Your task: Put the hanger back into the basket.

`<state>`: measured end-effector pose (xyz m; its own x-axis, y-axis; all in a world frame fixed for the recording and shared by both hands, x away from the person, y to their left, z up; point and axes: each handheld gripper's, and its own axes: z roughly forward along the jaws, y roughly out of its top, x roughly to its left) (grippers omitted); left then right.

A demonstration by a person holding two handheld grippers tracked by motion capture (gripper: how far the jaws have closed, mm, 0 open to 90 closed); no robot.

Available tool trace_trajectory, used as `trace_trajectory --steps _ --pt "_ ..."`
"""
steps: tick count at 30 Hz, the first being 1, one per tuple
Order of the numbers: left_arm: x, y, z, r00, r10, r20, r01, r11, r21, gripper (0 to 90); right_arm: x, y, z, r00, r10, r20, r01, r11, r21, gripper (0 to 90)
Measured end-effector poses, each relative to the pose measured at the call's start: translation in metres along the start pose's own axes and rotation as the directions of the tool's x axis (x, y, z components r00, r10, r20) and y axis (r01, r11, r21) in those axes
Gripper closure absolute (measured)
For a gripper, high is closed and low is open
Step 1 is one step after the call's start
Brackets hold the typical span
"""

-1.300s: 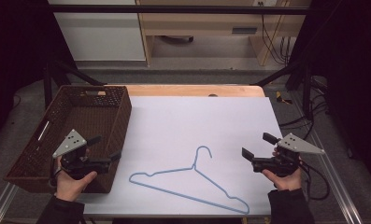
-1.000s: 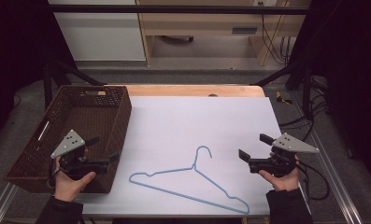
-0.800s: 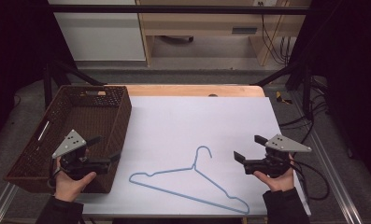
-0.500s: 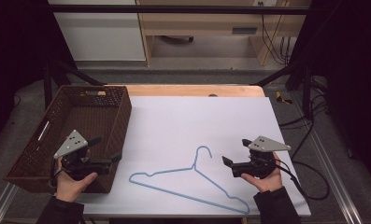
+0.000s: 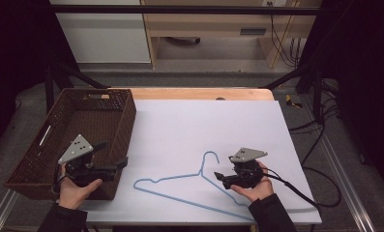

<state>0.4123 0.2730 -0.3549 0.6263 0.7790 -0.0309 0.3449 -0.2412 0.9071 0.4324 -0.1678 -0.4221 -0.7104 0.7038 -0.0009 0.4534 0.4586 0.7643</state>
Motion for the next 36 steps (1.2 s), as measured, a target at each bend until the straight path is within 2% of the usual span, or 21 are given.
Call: trace_trajectory --steps 1,8,10,13,14,15,18,21,22,25,32,36 --pt "0.000 0.000 0.000 1.0000 0.002 -0.001 -0.002 1.0000 0.001 5.4 0.001 -0.001 0.005 1.0000 -0.004 -0.005 0.004 1.000 0.022 27.2" --pt "-0.002 0.001 0.000 1.0000 0.009 0.002 -0.009 0.9999 0.004 5.5 0.008 -0.003 0.019 0.9997 -0.017 -0.019 0.019 0.997 0.077 35.5" --pt "-0.002 0.001 0.001 0.9999 0.011 0.006 -0.011 0.9999 0.009 5.5 0.012 -0.002 0.027 0.9988 -0.036 -0.034 0.039 0.994 0.100 39.3" --pt "-0.003 0.001 0.002 0.9999 0.014 0.009 -0.014 0.9998 0.011 5.6 0.016 -0.002 0.034 0.9981 -0.053 -0.030 0.057 0.989 0.137 44.2" --pt "-0.003 0.001 0.002 0.9999 0.014 0.009 -0.014 0.9998 0.011 5.6 0.016 -0.002 0.034 0.9981 -0.053 -0.030 0.057 0.989 0.137 44.2" --pt "-0.003 0.001 0.002 0.9998 0.016 0.010 -0.016 0.9998 0.012 5.6 0.018 -0.002 0.038 0.9984 -0.044 -0.037 0.049 0.985 0.165 47.2" --pt "-0.004 0.001 0.003 0.9998 0.017 0.013 -0.017 0.9998 0.015 5.7 0.020 -0.003 0.043 0.9985 -0.040 -0.037 0.046 0.980 0.194 51.9" --pt "-0.005 0.001 0.004 0.9997 0.017 0.015 -0.018 0.9997 0.017 5.8 0.021 -0.003 0.045 0.9991 -0.026 -0.034 0.032 0.978 0.206 54.6" --pt "-0.005 0.001 0.004 0.9997 0.019 0.016 -0.020 0.9996 0.019 5.8 0.020 -0.003 0.046 0.9985 -0.039 -0.039 0.047 0.978 0.205 55.5" --pt "-0.006 0.001 0.005 0.9996 0.023 0.016 -0.023 0.9995 0.023 5.7 0.020 -0.004 0.051 0.9984 -0.044 -0.035 0.051 0.970 0.236 60.1" --pt "-0.007 0.002 0.006 0.9993 0.031 0.021 -0.031 0.9992 0.025 5.8 0.020 -0.006 0.056 0.9985 -0.041 -0.035 0.049 0.961 0.272 67.3" --pt "-0.009 0.002 0.007 0.9991 0.034 0.025 -0.035 0.9990 0.028 5.8 0.020 -0.006 0.056 0.9981 -0.035 -0.050 0.047 0.961 0.274 72.0"
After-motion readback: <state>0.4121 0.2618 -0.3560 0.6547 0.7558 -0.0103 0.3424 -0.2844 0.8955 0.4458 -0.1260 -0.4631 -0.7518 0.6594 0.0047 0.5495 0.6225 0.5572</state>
